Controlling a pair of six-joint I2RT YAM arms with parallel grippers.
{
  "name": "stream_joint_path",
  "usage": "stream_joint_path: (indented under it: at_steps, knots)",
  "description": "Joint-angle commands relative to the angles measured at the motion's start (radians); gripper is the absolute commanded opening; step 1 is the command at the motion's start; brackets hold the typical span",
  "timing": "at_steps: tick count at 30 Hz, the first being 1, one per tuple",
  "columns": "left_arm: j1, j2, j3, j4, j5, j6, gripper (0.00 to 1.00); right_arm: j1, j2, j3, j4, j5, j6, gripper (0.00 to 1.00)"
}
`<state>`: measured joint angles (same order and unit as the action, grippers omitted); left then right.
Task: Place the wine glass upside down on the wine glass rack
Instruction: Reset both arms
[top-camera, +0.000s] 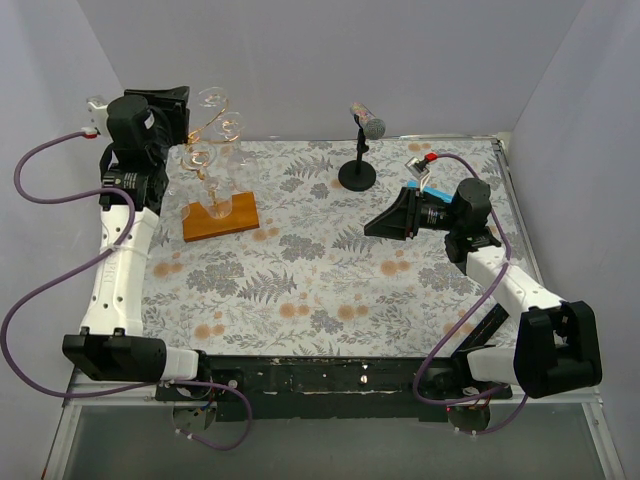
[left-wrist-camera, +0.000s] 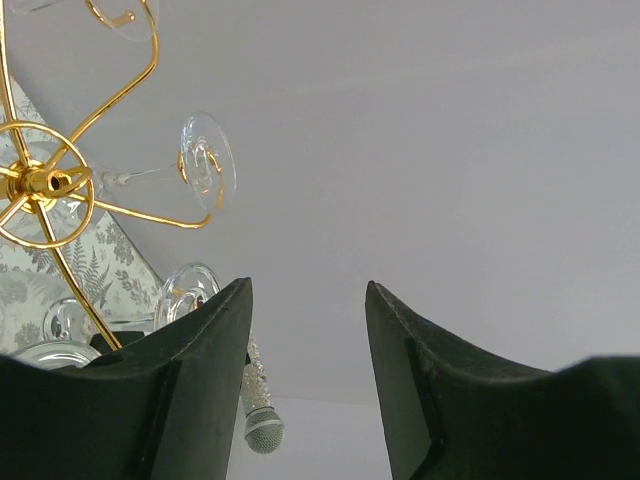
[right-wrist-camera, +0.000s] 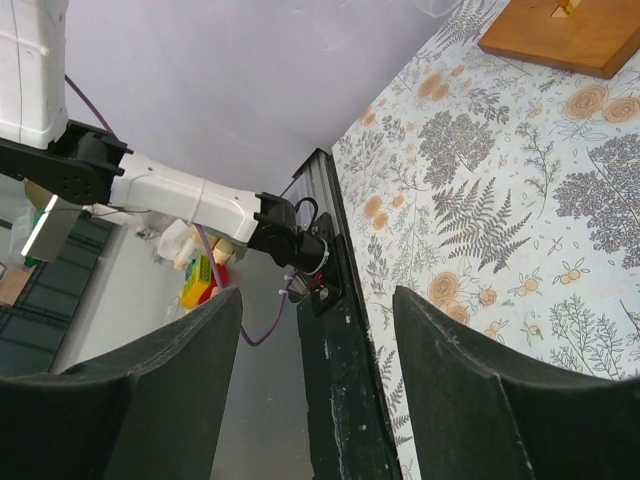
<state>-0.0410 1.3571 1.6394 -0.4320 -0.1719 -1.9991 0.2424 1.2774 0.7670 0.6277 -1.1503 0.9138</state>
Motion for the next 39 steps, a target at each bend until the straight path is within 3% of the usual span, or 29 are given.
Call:
stream_joint_path:
  at_steps: [1,9,13,17,19,20,23,26,28,30,32,34,39]
  knots:
    - [0.007,-0.065,-0.003,0.018,-0.012,0.011,0.49,-0.005,0.008,0.045,0.003,0.009,-0.024,0.70]
    - [0.007,-0.226,-0.122,0.073,0.044,0.153,0.70,-0.006,0.005,0.071,-0.077,0.017,-0.116,0.70]
    - [0.001,-0.364,-0.209,0.186,0.153,0.299,0.98,-0.026,-0.007,0.089,-0.103,-0.023,-0.235,0.72]
    - [-0.032,-0.499,-0.311,0.314,0.406,0.533,0.98,-0.109,-0.050,0.095,-0.100,-0.123,-0.401,0.72]
    - [-0.068,-0.539,-0.348,0.337,0.562,0.653,0.98,-0.172,-0.081,0.118,-0.198,-0.124,-0.528,0.73]
    - [-0.088,-0.550,-0.357,0.323,0.622,0.704,0.98,-0.195,-0.096,0.153,-0.323,-0.105,-0.688,0.73]
    - [-0.164,-0.579,-0.388,0.233,0.733,0.863,0.98,-0.213,-0.148,0.277,-0.803,0.154,-1.163,0.74]
    - [-0.200,-0.636,-0.472,0.164,0.771,1.018,0.98,-0.213,-0.231,0.284,-0.913,0.447,-1.291,0.75]
    - [-0.209,-0.687,-0.565,0.139,0.761,1.085,0.98,-0.216,-0.275,0.293,-0.941,0.622,-1.305,0.77]
    - [-0.208,-0.751,-0.651,0.121,0.732,1.138,0.98,-0.218,-0.337,0.295,-0.942,0.798,-1.270,0.89]
    - [-0.207,-0.800,-0.719,0.113,0.703,1.151,0.98,-0.222,-0.386,0.282,-0.933,0.923,-1.209,0.90]
    - [-0.209,-0.849,-0.763,0.102,0.672,1.163,0.98,-0.221,-0.418,0.287,-0.953,0.966,-1.162,0.90]
    - [-0.209,-0.947,-0.829,0.052,0.493,1.154,0.98,-0.222,-0.475,0.295,-1.022,0.905,-1.184,0.90]
